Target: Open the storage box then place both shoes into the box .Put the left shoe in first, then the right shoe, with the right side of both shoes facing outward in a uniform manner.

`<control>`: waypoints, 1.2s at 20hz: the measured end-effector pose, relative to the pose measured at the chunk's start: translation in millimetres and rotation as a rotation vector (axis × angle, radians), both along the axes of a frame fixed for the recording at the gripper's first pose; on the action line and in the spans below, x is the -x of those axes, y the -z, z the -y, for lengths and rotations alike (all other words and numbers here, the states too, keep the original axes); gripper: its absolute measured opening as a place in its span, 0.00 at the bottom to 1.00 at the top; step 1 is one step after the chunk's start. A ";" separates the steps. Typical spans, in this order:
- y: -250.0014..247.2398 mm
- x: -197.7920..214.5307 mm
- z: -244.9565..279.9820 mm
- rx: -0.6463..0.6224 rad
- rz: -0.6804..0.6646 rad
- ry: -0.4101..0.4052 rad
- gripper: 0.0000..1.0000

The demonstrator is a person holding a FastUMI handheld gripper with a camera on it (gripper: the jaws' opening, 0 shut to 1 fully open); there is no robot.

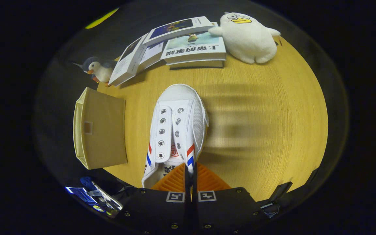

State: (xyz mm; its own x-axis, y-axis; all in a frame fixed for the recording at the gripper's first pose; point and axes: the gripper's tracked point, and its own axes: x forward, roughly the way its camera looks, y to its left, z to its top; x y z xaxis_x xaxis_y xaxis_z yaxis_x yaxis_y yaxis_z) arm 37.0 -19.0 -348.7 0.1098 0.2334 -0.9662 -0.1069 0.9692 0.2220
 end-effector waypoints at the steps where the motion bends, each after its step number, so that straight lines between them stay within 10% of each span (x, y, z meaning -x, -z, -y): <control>1: -8.2 -0.6 -8.7 -0.007 0.008 -0.014 0.01; 24: -94.3 -10.3 -221.5 -0.070 0.098 -0.369 0.01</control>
State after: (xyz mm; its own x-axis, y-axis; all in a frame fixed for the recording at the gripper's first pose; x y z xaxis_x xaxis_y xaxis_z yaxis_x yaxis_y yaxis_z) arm 47.3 202.5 -254.4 0.0976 0.3392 -0.9357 -0.4697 0.8446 0.2572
